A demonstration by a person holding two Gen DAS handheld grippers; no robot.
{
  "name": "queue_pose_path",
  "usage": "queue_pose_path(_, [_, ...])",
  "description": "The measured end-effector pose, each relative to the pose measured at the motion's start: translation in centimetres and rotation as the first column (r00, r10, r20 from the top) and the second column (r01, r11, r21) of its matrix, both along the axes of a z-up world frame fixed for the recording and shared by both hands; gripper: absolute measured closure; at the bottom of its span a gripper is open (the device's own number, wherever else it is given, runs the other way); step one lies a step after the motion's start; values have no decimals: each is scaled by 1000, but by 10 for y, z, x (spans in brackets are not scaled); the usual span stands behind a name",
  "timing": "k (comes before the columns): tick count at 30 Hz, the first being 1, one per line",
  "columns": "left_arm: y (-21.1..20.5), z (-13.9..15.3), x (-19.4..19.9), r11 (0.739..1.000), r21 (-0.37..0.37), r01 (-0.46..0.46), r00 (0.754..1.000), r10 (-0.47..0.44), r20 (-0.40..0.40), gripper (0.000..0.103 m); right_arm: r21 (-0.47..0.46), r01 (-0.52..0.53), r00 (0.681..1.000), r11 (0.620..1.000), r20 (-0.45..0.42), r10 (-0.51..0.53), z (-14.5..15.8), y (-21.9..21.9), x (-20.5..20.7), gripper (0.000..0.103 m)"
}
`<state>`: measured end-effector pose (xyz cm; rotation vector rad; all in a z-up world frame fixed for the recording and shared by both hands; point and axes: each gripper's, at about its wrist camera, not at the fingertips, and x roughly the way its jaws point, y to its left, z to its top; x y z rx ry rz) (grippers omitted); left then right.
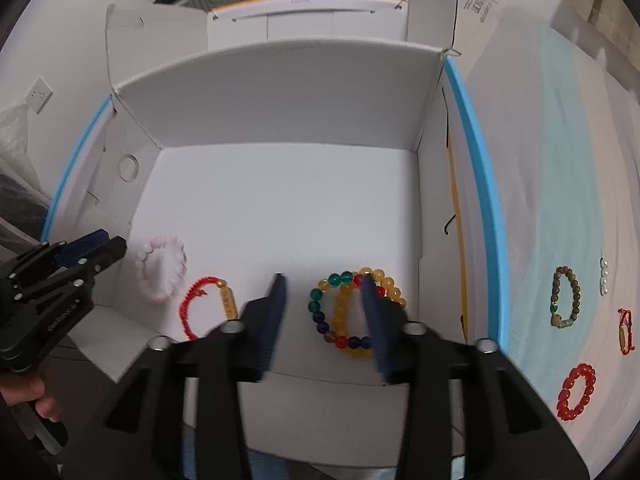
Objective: Organize jewelry
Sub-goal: 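Open left tool releasing white bead bracelet while right tool releases multicolour bracelet into box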
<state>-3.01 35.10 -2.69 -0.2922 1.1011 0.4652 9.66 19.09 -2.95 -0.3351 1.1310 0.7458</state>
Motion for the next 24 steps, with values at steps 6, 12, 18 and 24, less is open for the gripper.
queue_pose_path(6, [-3, 12, -3, 1000, 23, -7, 1000, 7, 26, 46, 34, -7, 1000, 999, 30, 6, 19, -8, -3, 39])
queue_pose_path(12, [-7, 23, -4, 999, 43, -5, 999, 3, 51, 34, 62, -8, 999, 998, 52, 5, 34, -19, -5, 27])
queue_pose_path(18, [-18, 37, -4, 998, 59, 4, 997, -9, 78, 21, 66, 4, 997, 998, 75, -9, 43, -30, -7, 18])
queue_pose_path(24, [-30, 51, -1, 997, 70, 19, 995, -26, 100, 11, 79, 23, 995, 997, 97, -31, 55, -51, -5, 11])
